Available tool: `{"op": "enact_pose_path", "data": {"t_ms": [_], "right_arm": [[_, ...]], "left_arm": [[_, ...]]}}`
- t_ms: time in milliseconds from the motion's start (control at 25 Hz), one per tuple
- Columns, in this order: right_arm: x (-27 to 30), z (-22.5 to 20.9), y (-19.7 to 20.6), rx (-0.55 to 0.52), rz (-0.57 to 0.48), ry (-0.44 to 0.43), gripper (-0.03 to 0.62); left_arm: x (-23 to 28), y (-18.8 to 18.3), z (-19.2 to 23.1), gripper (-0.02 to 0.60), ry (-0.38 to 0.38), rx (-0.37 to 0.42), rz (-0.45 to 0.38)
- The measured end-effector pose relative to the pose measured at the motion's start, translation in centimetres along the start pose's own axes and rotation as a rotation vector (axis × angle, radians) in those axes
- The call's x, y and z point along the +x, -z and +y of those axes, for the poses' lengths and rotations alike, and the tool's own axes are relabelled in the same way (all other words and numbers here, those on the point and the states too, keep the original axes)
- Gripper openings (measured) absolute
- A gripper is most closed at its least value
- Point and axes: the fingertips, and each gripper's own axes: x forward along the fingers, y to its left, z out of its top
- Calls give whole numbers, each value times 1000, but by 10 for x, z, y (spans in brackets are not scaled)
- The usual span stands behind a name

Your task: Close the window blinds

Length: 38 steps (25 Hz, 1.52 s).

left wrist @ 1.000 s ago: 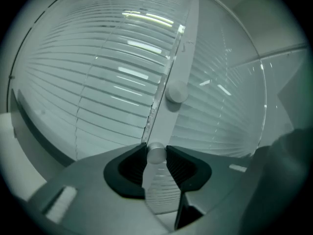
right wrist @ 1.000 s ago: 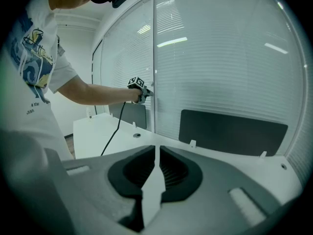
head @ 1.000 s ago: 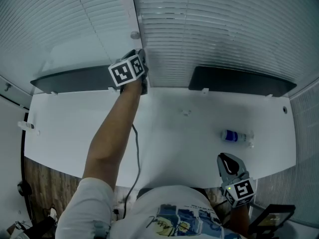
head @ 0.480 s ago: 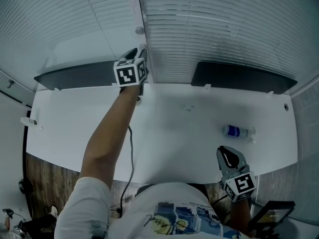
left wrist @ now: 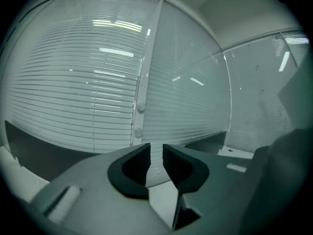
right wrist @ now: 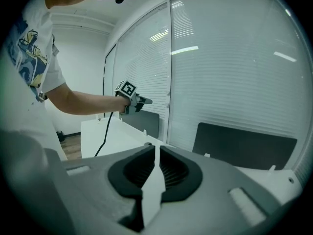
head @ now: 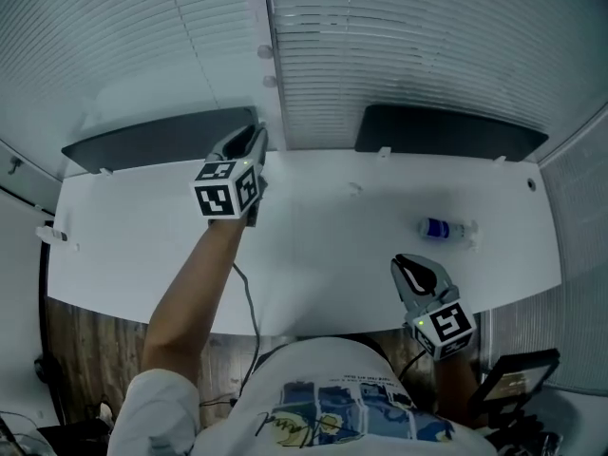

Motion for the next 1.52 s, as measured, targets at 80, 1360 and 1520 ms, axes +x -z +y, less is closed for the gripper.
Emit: {"op": "enact_pose_path", "data": {"t_ms": [80, 1360, 1520], "right_arm": [[0, 13, -2, -9, -7, -7, 20], [-4, 158, -26, -87, -17, -31, 20], [-12, 177, -22, -85, -21, -35, 20]], "left_arm": [[-26, 7, -9, 69, 20, 6, -2], [-270, 111, -103, 3, 406, 72, 59], [-289, 117, -113, 4, 427, 105, 67]]}}
